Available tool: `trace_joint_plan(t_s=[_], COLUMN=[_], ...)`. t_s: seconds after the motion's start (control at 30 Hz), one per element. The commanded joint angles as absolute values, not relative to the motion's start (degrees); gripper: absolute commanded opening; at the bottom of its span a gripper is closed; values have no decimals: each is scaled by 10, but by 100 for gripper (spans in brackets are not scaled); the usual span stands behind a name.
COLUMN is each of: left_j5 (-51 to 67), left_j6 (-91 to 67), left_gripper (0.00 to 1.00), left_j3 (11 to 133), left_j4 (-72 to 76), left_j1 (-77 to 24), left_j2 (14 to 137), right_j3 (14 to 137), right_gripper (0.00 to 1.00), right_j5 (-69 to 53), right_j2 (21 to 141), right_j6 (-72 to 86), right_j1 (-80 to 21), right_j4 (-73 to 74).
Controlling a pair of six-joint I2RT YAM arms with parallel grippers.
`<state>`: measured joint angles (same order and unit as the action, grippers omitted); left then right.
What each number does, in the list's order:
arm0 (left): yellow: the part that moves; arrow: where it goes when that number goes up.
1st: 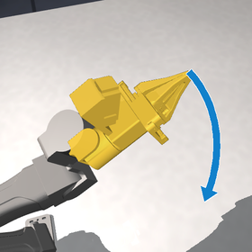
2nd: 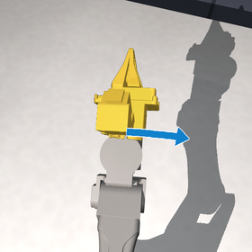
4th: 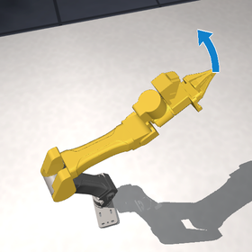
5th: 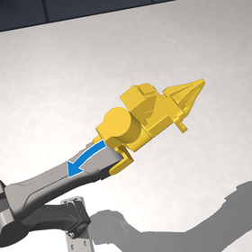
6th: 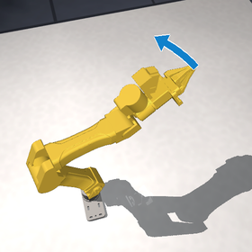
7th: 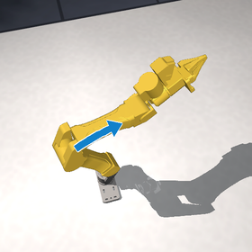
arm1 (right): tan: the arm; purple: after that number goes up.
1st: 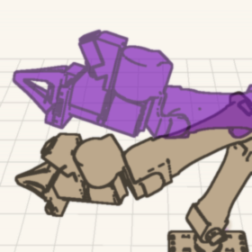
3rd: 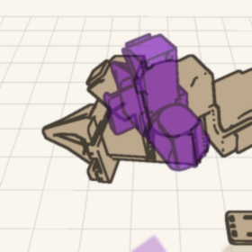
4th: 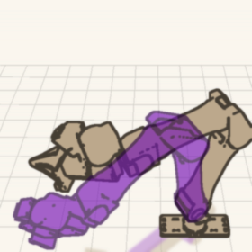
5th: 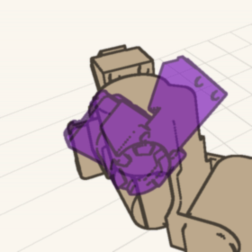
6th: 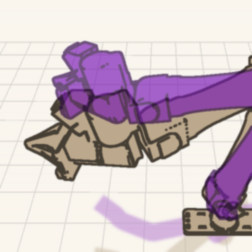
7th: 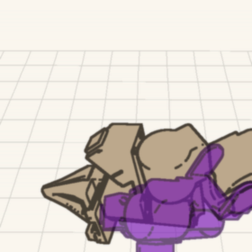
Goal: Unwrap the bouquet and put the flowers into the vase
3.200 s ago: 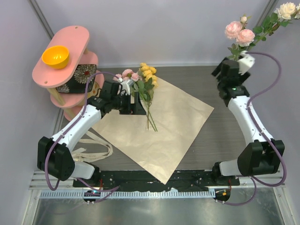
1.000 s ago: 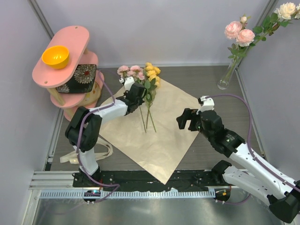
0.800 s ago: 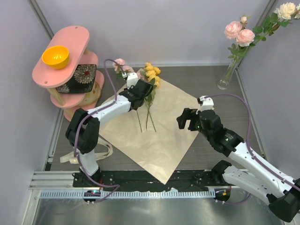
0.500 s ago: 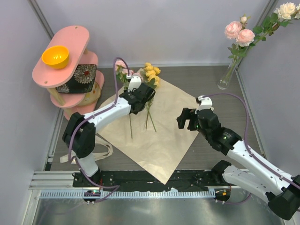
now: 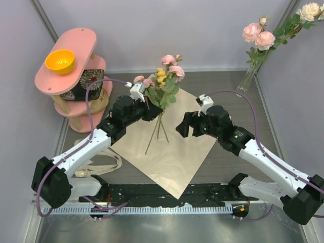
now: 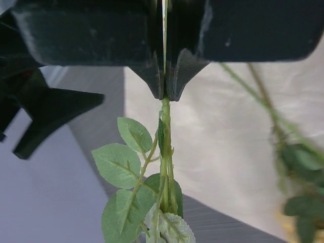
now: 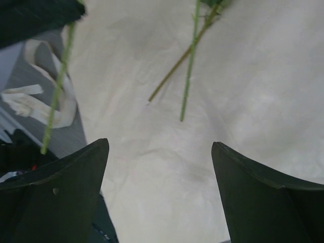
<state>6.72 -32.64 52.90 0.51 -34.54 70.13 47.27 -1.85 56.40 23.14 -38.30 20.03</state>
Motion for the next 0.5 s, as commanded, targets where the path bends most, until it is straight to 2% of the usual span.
trace_joint_plan(t_s=[0.0, 0.07, 0.2, 0.3, 0.47], left_j5=[261, 299, 328, 324, 316], left_j6=[-422, -462, -537, -527, -497], left_gripper=[0, 0, 0, 0, 1], left_j3=[503, 492, 473, 479, 498], left_j4=[206, 289, 411, 418, 383], left_j1=[-346, -347, -350, -363, -386], left_j2=[737, 756, 802, 814, 821], right_j3=[544, 555, 557, 541, 526], right_gripper=[88, 88, 78, 75, 71], right_j5=[-138, -152, -149, -176, -163], right_j2=[576, 577, 580, 580, 583], right_j6=[268, 284, 324, 370, 392], right_j1=[-381, -373, -340, -275, -265], right_j4=[133, 117, 110, 103, 92])
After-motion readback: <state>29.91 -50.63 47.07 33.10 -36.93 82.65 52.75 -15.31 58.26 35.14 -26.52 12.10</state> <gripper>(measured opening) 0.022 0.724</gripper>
